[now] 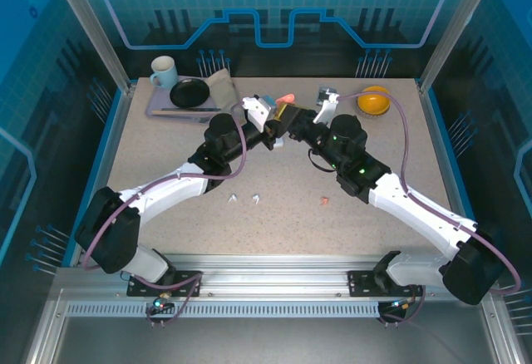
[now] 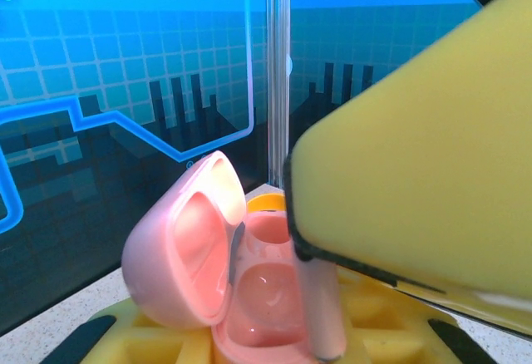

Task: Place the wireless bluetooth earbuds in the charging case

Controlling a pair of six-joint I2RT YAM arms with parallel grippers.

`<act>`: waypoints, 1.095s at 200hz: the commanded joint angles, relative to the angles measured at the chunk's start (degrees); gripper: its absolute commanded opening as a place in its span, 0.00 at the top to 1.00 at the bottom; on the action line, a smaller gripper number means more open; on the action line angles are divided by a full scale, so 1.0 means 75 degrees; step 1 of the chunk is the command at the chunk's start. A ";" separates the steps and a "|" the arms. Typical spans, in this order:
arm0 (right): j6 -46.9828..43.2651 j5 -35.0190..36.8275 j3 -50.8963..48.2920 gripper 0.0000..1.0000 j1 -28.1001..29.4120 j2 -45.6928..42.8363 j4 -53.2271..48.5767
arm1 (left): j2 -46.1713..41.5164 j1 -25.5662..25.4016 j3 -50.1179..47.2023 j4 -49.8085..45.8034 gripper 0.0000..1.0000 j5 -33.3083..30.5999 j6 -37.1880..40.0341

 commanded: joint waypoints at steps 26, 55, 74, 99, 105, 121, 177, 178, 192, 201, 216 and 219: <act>-0.0045 -0.0040 -0.0039 0.75 -0.0033 0.0092 0.0106 | -0.0048 -0.0059 0.0258 0.0344 1.00 0.0142 0.0100; -0.0122 0.0013 0.0121 0.75 -0.0074 0.0139 0.0108 | -0.0081 -0.0079 0.0128 0.0392 1.00 0.0192 0.0045; -0.0119 -0.0021 0.0228 0.75 -0.0119 0.0188 0.0114 | -0.0086 -0.0077 0.0059 0.0418 1.00 0.0221 0.0040; -0.0105 -0.0047 0.0287 0.75 -0.0138 0.0217 0.0143 | -0.0090 -0.0079 0.0015 0.0433 1.00 0.0238 0.0050; -0.0092 -0.0050 0.0292 0.75 -0.0138 0.0218 0.0153 | -0.0078 -0.0077 0.0009 0.0432 1.00 0.0248 0.0047; -0.0070 -0.0051 0.0285 0.75 -0.0139 0.0222 0.0190 | -0.0057 -0.0079 -0.0017 0.0441 1.00 0.0244 0.0071; -0.0037 -0.0203 0.0207 0.76 -0.0150 0.0303 0.0184 | -0.0003 -0.0076 0.0090 0.0512 1.00 0.0225 0.0073; -0.0039 -0.0203 0.0202 0.76 -0.0150 0.0305 0.0181 | 0.0000 -0.0079 0.0097 0.0512 1.00 0.0226 0.0074; -0.0033 -0.0216 0.0131 0.76 -0.0132 0.0303 0.0162 | -0.0006 -0.0070 0.0132 0.0505 1.00 0.0227 0.0073; -0.0032 -0.0204 0.0089 0.76 -0.0138 0.0295 0.0143 | 0.0008 -0.0080 0.0142 0.0514 1.00 0.0233 0.0075; -0.0059 -0.0204 0.0002 0.76 -0.0127 0.0251 0.0123 | 0.0005 -0.0074 0.0150 0.0542 1.00 0.0183 0.0072; -0.0060 -0.0212 -0.0001 0.76 -0.0126 0.0242 0.0111 | -0.0002 -0.0076 0.0150 0.0546 1.00 0.0181 0.0075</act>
